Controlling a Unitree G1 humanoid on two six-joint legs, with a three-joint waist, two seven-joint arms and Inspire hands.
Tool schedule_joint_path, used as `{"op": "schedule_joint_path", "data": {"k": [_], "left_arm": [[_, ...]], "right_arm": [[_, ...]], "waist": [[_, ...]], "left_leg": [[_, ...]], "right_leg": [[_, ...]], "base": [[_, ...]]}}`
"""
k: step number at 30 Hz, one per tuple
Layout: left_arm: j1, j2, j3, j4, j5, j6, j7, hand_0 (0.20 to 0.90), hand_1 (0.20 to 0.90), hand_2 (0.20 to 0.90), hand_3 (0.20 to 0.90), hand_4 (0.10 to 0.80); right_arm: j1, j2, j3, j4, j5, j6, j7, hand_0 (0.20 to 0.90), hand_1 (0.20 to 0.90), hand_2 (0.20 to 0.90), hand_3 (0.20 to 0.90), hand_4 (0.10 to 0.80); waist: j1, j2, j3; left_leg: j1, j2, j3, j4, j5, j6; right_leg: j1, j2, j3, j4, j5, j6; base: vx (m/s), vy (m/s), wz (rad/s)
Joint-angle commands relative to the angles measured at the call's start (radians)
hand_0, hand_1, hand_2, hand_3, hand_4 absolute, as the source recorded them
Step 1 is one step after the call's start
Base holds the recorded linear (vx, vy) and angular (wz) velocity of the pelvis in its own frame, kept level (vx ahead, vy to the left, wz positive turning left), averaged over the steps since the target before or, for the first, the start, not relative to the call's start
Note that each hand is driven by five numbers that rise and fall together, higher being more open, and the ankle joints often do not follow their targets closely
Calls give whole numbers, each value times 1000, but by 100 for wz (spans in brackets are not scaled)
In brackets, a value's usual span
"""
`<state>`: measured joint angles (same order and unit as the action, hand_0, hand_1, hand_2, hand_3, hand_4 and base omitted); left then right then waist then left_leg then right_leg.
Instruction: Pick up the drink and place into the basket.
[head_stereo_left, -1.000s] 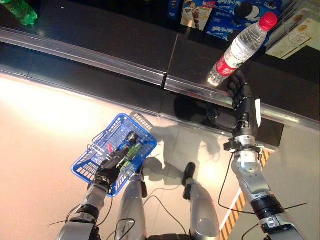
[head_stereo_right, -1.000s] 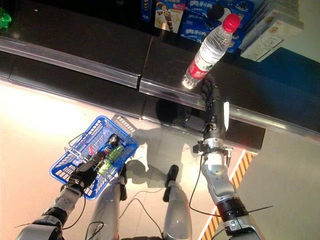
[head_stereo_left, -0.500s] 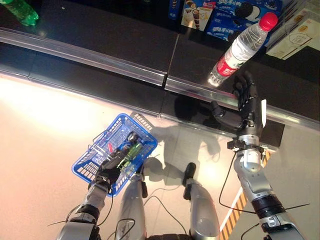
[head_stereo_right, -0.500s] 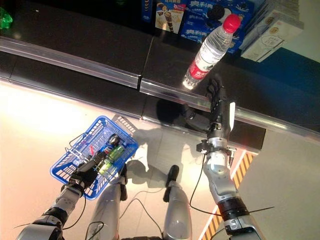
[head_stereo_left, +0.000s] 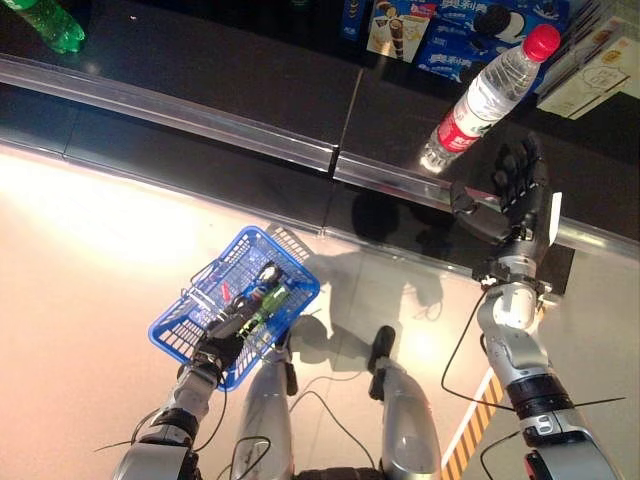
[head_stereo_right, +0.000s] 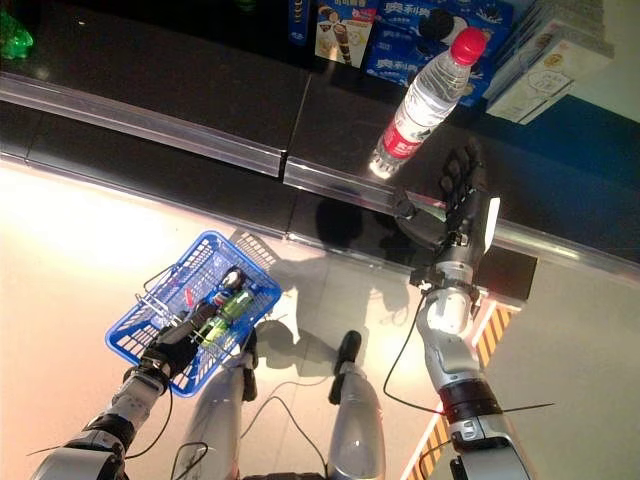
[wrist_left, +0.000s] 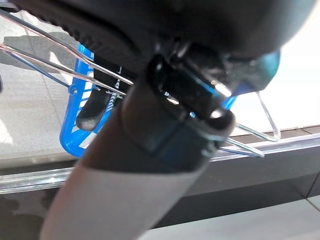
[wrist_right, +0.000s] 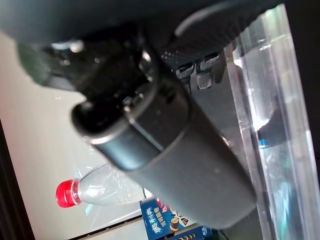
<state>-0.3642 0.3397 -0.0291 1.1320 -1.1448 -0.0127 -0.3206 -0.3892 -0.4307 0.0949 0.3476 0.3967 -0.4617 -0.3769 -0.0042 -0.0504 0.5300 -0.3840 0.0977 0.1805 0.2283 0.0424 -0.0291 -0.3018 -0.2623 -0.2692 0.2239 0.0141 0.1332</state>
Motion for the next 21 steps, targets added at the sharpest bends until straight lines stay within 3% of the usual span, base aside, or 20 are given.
{"op": "schedule_joint_path", "data": {"k": [1, 17, 18, 19, 21], "left_arm": [[66, -1, -37, -32, 22, -5, -130, 300, 300, 300, 200, 100], [56, 29, -61, -38, 37, 23, -132, 300, 300, 300, 200, 100], [56, 31, -64, -38, 38, 25, -132, 300, 300, 300, 200, 100], [53, 33, -66, -40, 39, 27, -131, 300, 300, 300, 200, 100], [54, 33, -69, -41, 44, 28, -131, 300, 300, 300, 200, 100]], "right_arm": [[-80, -99, -107, -39, 24, -121, 8, 900, 900, 900, 900, 800], [-227, -206, -85, 67, 83, -57, 87, 900, 900, 900, 900, 800], [-243, -217, -80, 81, 88, -47, 92, 900, 900, 900, 900, 800], [-260, -226, -77, 94, 97, -43, 100, 900, 900, 900, 900, 800], [-281, -237, -71, 109, 112, -31, 112, 900, 900, 900, 900, 800]], "waist": [[20, 40, -63], [47, 44, -58], [50, 47, -61], [52, 45, -57], [55, 46, -56]], "left_leg": [[67, -10, 10, 13, -87, 30], [62, -18, -2, 31, -98, 35], [72, -18, -14, 35, -122, 28], [60, -19, -5, 36, -100, 36], [59, -19, -6, 40, -102, 35]], "right_leg": [[-77, -32, 16, 91, 48, 20], [-83, -43, 4, 110, 56, 21], [-76, -40, 12, 119, 35, 34], [-83, -44, 1, 112, 54, 21], [-84, -45, 0, 115, 53, 21]], "base": [[0, 0, 0], [5, -1, 0], [0, 0, 0], [5, -15, 5], [-35, -14, 9]]}}
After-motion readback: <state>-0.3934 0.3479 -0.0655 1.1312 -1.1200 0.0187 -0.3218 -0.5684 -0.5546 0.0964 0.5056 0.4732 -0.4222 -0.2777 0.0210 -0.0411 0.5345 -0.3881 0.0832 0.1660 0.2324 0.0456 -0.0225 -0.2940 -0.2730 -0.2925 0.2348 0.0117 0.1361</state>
